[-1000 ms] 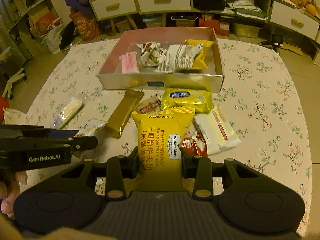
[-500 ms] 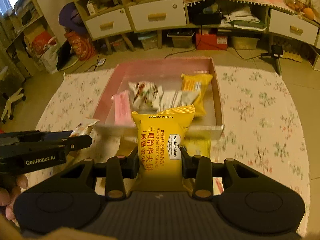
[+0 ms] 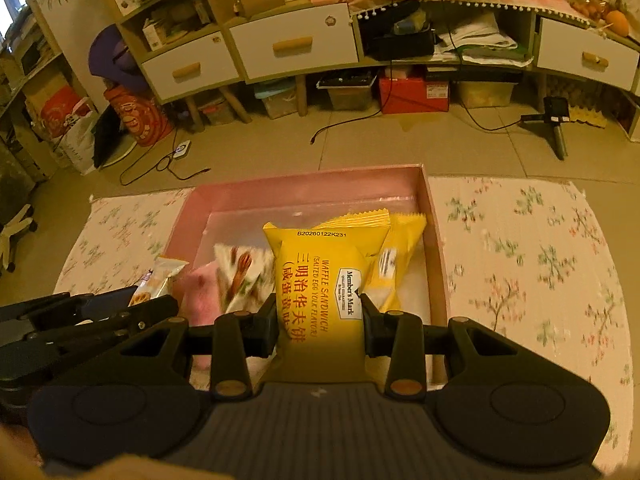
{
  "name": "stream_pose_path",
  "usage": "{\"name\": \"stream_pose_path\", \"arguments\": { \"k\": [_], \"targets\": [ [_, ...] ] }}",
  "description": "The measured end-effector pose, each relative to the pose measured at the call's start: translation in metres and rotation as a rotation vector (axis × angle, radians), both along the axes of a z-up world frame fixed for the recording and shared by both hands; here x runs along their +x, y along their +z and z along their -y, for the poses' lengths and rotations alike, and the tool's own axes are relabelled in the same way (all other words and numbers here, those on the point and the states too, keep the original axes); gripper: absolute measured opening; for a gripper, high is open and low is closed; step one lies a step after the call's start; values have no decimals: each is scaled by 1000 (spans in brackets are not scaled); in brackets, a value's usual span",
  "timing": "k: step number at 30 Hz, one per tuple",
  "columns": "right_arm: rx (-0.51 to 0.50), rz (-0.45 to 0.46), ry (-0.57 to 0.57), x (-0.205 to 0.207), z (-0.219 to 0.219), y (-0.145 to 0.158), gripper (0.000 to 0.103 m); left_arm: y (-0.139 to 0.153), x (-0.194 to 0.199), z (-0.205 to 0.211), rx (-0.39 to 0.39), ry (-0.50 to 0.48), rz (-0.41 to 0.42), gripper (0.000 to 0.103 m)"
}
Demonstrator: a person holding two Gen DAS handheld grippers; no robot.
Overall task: Organize snacks
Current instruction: 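Carry both packets over the pink box and open both grippers, then withdraw both grippers from the box back to the snack pile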
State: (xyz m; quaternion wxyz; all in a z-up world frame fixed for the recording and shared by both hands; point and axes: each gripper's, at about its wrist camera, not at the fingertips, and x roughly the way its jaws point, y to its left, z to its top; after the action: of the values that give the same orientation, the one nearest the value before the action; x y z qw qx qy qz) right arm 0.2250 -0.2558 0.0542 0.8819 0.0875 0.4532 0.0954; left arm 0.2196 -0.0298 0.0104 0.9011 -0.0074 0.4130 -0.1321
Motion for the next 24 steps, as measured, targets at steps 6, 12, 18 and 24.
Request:
{"name": "stream_pose_path", "arguments": {
  "k": [6,12,18,24],
  "targets": [
    [-22,27,12,19,-4,-3,36,-9,22,4,23,7,20,36],
    [-49,25,15,35,-9,-10,36,-17,38,8,48,17,26,37],
    [-47,17,12,43,-12,-16,39,-24,45,12,51,7,40,39],
    [-53,64,-5,40,-12,-9,73,-24,42,15,84,2,82,67]
  ]
}}
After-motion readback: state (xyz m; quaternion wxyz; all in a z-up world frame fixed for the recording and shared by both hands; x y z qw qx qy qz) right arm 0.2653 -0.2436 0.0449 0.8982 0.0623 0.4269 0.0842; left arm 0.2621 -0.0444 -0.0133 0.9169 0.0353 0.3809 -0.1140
